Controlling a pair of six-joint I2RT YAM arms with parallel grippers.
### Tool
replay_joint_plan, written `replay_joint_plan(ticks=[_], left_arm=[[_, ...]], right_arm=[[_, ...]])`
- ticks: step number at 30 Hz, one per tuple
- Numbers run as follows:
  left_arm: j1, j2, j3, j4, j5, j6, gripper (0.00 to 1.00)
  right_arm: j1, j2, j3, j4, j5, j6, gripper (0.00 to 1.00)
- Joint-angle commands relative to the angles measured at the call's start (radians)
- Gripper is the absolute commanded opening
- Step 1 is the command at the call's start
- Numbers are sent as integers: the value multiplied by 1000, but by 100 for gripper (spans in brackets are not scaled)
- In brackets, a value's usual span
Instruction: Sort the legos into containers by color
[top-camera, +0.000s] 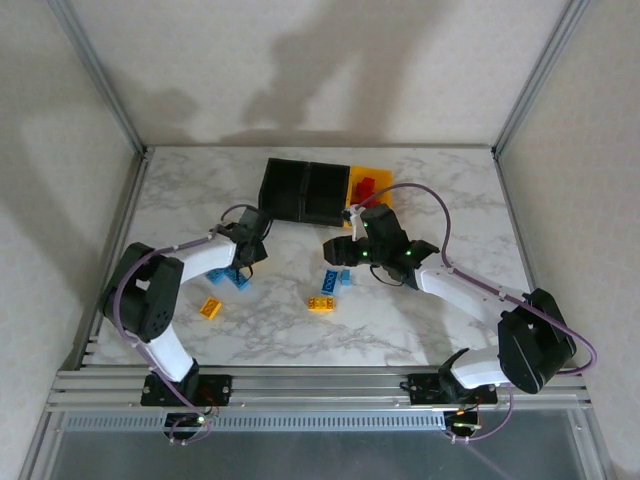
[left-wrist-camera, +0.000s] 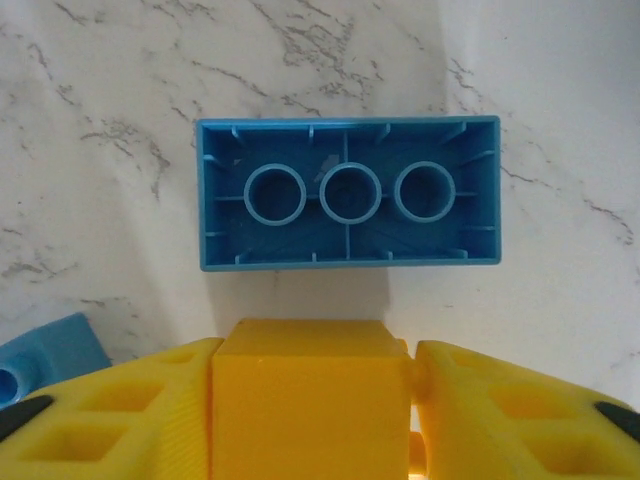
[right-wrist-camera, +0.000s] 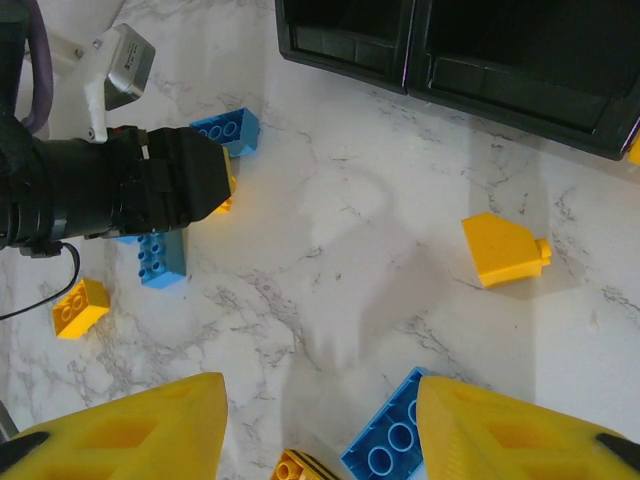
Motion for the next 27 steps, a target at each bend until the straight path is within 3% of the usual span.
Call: replay_joint_plan(ticks=[1,5,15,27], left_arm=[[9,11,18,7,-3,21,42],[5,-20,16,2,27,27,36],[-98,-38,162,-48,56,23,35],[-186,236,597,-60,102,41,35]], right_arm=[[4,-21,0,-5,12,8,52],[4,-36,-4,-18,31,8,52],[-3,-114,-57,-70,108,18,53],[-43,-225,-142,-126,187,76,53]])
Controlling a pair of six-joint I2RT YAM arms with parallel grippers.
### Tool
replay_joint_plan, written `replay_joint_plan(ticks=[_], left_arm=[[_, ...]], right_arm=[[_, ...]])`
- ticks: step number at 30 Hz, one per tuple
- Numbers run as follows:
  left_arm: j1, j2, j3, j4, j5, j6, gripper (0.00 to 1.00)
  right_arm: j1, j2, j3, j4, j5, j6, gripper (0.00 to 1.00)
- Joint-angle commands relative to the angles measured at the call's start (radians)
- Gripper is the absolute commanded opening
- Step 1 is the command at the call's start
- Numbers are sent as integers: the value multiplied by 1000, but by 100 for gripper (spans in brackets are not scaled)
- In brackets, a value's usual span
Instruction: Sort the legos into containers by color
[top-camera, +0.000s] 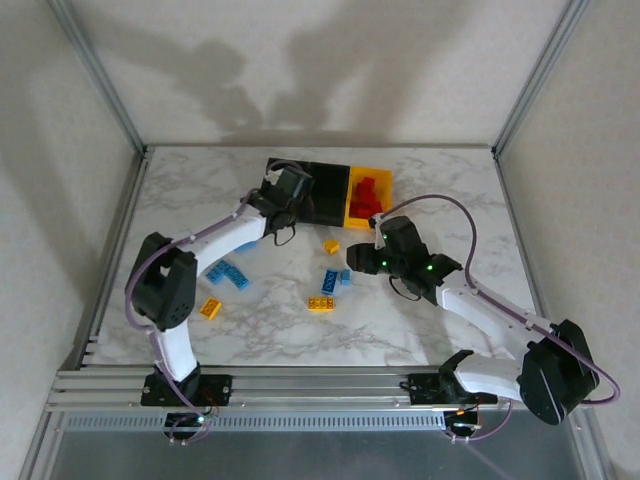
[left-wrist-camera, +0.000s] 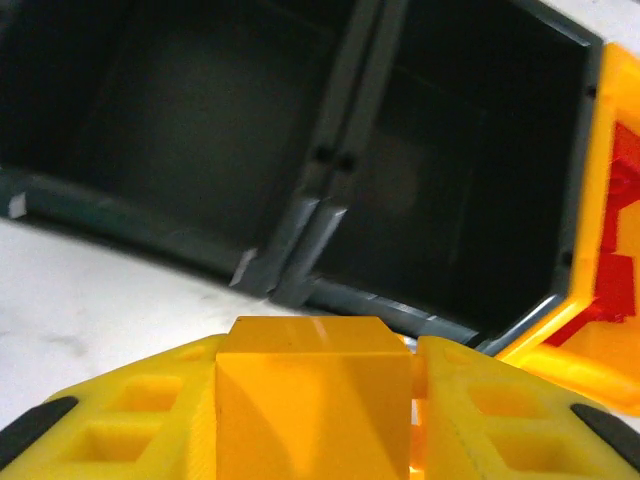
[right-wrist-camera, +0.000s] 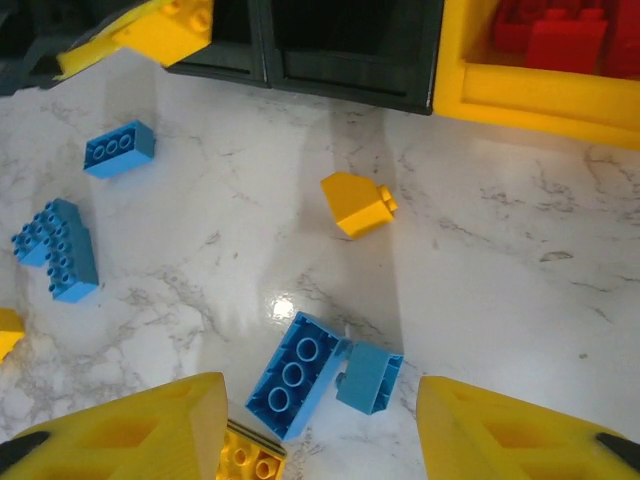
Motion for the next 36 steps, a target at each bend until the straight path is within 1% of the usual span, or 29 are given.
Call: replay_joint_plan(ticks=[1,6,8,13,17,18,20,22,27,32,36], left_arm=[[-11,100,119,-35,29,33,35],[-19,229,272,-55,41,42,35],[-19,266,312,-57,53,41,35],[-20,337,393,-69,32,56,36],[-20,374,442,-86,41,58,41],[-20,379,446,-87,42,59,43],[-20,380,446,-87,44,56,47],[-22,375,443,-88,43,57,51],[-23,347,422,-81,42,57,57],[-25,302,395,-78,46,55,57],[-30,189,286,-53,46,47,57]], right_arm=[[-3,-41,-22,-32,29,28,53],[-3,-76,-38,-57,41,39,53],[-3,-86,-51,-52,42,46,53],[-3,-92,-61,-46,37,60,53],[-3,-101,-59,-48,47,65,54],[-3,-105,-60,-43,48,67,54],[-3,-111,-60,-28,52,73,57],[-3,-117,-62,-9,52,80,58],[-3,-109,-50,4,51,79,59],[-3,-101,-33,12,38,70,59],[-1,-104,-30,37,5,52,59]])
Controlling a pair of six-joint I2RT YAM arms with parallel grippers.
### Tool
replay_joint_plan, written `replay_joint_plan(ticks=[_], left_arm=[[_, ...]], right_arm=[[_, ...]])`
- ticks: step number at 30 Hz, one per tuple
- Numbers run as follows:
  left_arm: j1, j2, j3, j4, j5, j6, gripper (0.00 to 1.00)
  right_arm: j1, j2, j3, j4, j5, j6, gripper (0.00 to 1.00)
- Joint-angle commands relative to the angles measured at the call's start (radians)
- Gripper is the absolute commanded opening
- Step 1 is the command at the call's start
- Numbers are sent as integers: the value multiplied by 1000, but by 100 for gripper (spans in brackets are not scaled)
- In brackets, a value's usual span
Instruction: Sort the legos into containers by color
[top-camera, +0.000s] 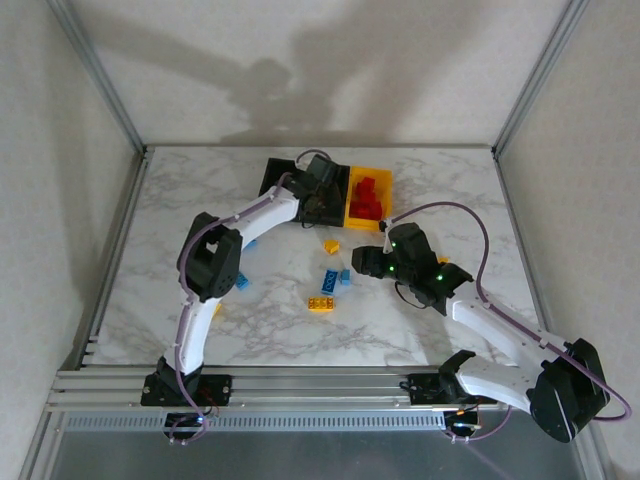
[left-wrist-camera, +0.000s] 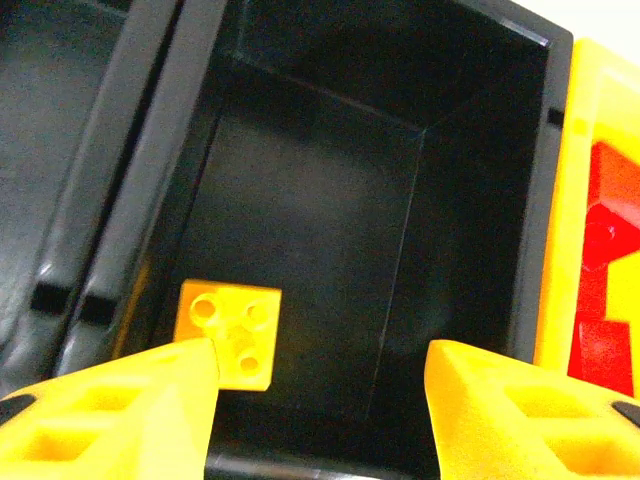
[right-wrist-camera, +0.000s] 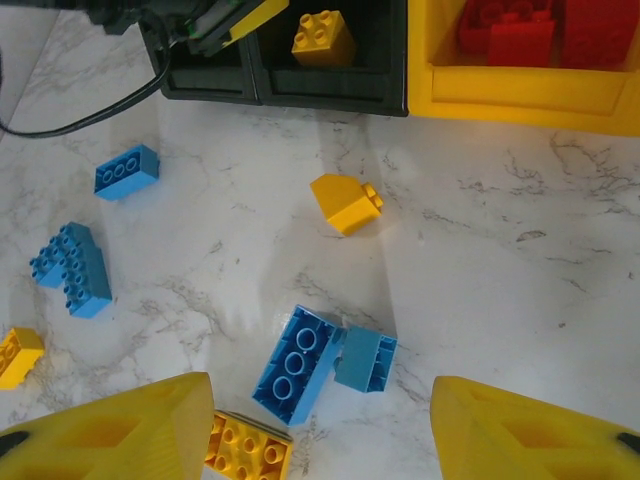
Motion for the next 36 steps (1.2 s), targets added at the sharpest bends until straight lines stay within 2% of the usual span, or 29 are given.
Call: replay_joint_plan(ticks=[1,13,17,21,27,36], left_arm=[[-14,-162,-99,9,9,12,57],[2,-632,-650,-12,-103,-77,63],[29,-775,-796,-65,-159,-156,70],[77,-912,-938,-80,-138,-219,74],[136,-1031,-1046,-158,-170,-268,76],[180,-1117,-1154,-200,-199,-341,79]], right_arm=[[-1,-1,20,55,-32,-23,60],[21,88,46,154,-132,-74,60],[44,124,59,171,-141,-90,63],[87,154,67,200,-144,-95,65],[129,209,89,224,-141,-98,65],[167,241,91,248,-139,-86,64]])
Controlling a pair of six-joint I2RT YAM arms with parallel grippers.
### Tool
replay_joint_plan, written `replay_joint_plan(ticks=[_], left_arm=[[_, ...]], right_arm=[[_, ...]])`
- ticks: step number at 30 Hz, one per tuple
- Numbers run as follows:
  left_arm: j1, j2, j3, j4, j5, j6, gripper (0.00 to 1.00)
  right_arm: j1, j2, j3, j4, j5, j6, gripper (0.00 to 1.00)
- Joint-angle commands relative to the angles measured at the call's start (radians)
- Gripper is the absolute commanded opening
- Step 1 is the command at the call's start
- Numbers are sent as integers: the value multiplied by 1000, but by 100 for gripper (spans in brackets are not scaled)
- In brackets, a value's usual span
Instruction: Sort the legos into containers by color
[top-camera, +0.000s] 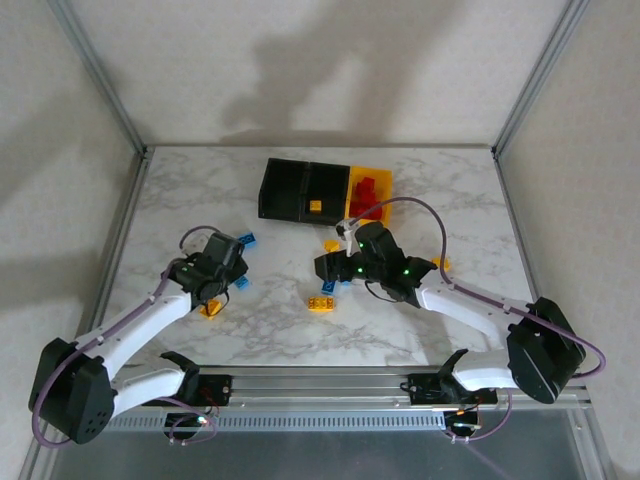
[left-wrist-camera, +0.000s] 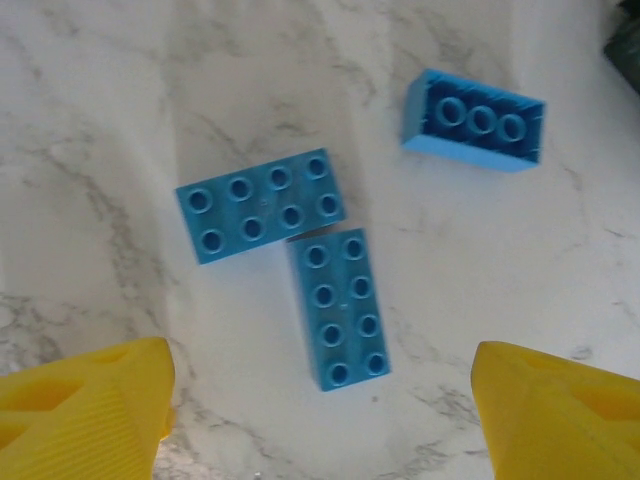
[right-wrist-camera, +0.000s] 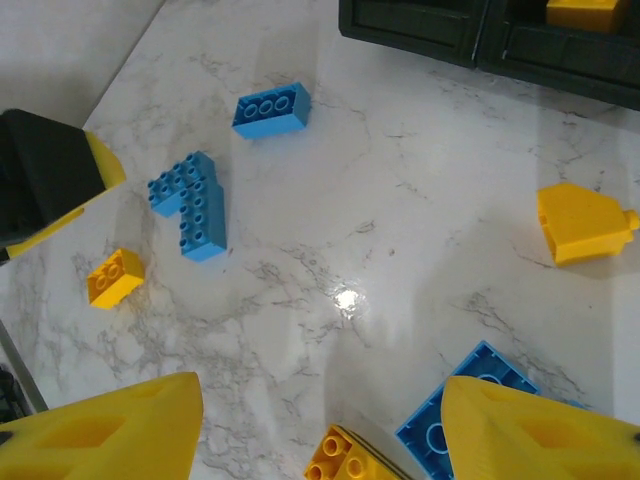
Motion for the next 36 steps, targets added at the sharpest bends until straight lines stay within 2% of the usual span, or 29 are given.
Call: replay_joint_plan(ticks=[1,13,22,29,36], left_arm=[[19,-35,-33,-49,-40,-46,79],[50,-49,-74,-71,-65,-72,79],[61,-34,-150,-27,-22,-105,79],[62,-30,-199,-12,3,-146,83],[61,39,-224,51,-5,-153,83]], right_arm=[[17,17,29,32,-7,-2,64],[24,29,28,36,-6,3,64],[24,30,32,31,-1,2,64],[23,43,37,28,-1,2,64],[23,51,49,24,-3,-3,63]])
